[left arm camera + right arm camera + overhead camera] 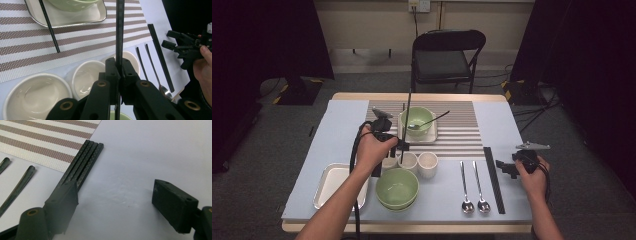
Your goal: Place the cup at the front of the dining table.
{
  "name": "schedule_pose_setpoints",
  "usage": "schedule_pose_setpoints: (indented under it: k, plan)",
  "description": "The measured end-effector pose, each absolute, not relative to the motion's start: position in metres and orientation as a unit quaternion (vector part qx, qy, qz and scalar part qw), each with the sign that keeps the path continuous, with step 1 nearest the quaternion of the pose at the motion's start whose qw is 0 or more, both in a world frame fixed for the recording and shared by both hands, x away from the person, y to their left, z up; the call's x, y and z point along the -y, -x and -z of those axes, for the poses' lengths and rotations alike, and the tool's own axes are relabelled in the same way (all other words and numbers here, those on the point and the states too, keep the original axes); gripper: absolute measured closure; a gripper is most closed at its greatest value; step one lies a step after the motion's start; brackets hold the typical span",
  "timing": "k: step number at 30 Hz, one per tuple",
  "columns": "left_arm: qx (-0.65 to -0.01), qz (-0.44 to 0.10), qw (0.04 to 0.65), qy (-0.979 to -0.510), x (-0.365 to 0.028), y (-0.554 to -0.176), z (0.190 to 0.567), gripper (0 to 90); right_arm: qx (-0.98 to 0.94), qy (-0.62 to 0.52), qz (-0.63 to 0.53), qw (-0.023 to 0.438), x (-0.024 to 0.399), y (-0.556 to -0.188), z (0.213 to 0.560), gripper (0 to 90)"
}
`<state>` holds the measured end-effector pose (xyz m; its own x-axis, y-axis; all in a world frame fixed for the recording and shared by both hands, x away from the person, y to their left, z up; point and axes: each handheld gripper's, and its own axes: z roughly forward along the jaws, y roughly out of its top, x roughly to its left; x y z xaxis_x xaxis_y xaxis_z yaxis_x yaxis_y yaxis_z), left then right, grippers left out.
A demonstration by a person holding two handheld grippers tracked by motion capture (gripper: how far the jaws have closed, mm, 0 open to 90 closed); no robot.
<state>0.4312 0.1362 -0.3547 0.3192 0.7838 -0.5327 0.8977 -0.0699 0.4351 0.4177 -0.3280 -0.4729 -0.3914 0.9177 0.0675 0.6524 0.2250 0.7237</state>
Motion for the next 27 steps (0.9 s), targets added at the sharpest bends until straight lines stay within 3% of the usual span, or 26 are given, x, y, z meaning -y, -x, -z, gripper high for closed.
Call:
schedule_pose_setpoints:
  k: [27]
  plan:
    - [-0.596,0.083,0.366,-0.71,-0.148,-0.445,0.356,86.7,-0.778,-0.489,-0.335,0.209,0.327,-0.415,0.477,20.1]
